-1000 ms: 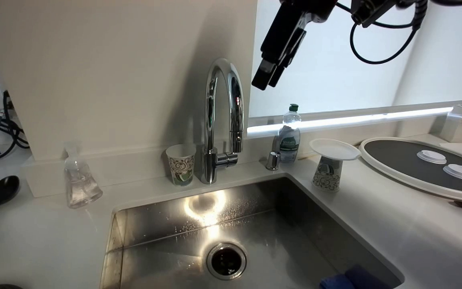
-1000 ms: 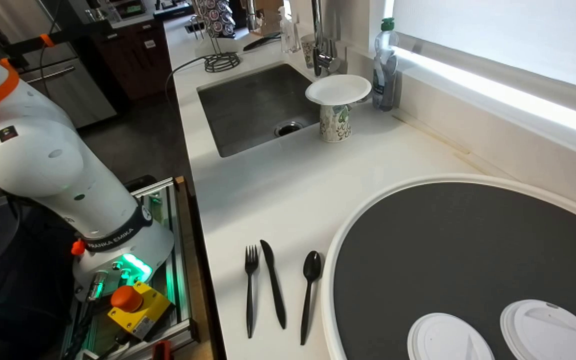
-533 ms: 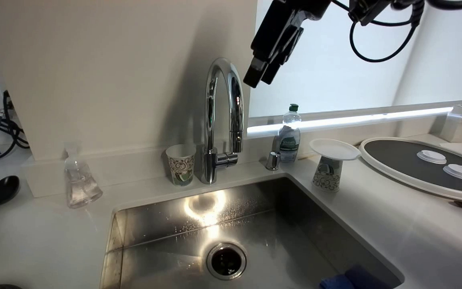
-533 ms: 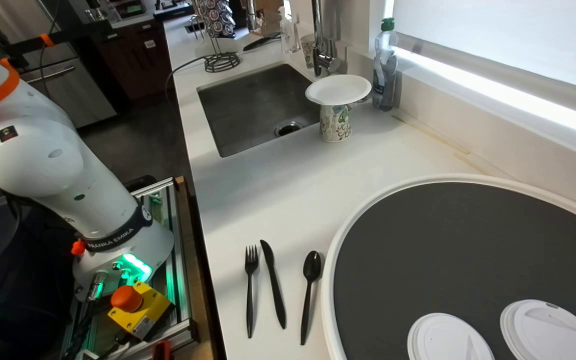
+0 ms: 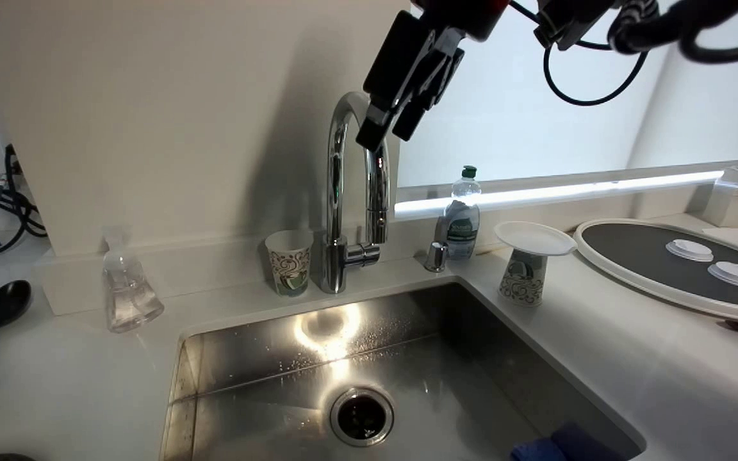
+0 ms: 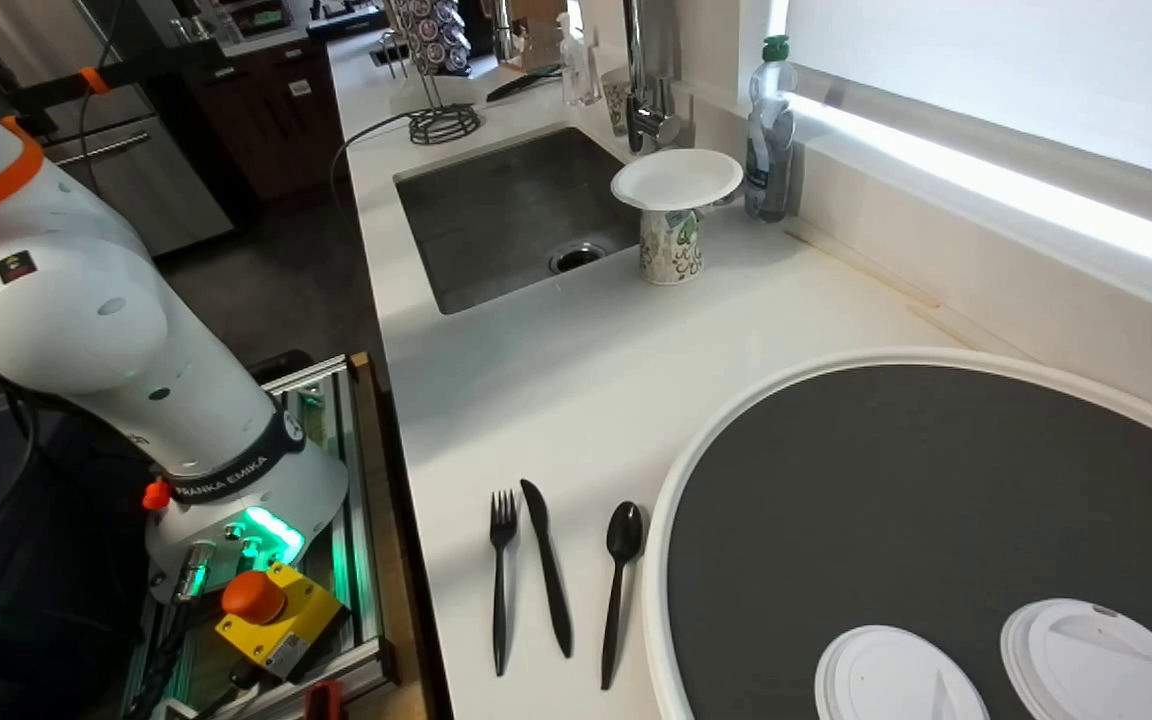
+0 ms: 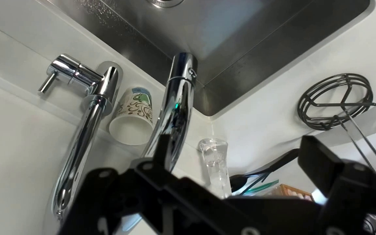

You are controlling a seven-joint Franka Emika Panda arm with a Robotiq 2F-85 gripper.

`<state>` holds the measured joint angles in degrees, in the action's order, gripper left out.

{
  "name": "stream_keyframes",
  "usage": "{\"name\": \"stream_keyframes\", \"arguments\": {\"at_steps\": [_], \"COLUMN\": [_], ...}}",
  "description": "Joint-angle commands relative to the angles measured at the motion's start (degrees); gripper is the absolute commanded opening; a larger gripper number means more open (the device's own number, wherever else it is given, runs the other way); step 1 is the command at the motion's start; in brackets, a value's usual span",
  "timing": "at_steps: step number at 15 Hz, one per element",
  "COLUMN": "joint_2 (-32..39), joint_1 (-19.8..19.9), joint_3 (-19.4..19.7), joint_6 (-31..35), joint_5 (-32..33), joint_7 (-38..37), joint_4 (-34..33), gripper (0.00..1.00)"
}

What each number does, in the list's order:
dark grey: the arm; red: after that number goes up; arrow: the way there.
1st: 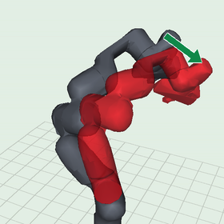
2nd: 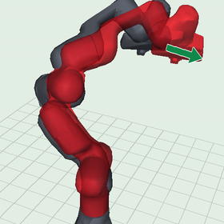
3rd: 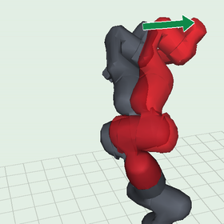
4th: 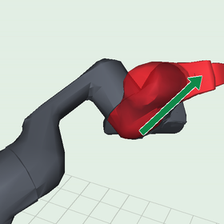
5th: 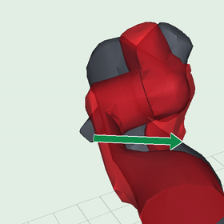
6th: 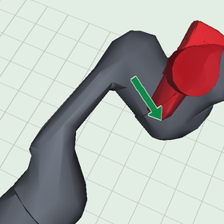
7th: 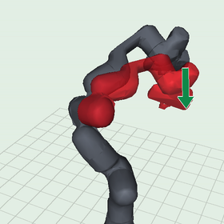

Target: Move the tap to the left and put the cup on top of the other cup

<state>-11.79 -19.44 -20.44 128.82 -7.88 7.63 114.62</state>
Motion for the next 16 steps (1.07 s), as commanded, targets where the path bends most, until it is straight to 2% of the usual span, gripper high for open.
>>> {"name": "stream_keyframes", "arguments": {"at_steps": [1, 9, 16], "joint_2": [0.5, 1.0, 2.3], "joint_1": [-0.5, 0.2, 0.4], "joint_3": [-1.1, -2.0, -2.1], "joint_6": [3.2, 7.1, 8.6], "joint_5": [2.5, 9.6, 11.2], "joint_7": [-4.0, -11.8, -17.2], "joint_4": [2.4, 6.0, 6.5], "gripper": [1.00, 1.00, 1.00]}}
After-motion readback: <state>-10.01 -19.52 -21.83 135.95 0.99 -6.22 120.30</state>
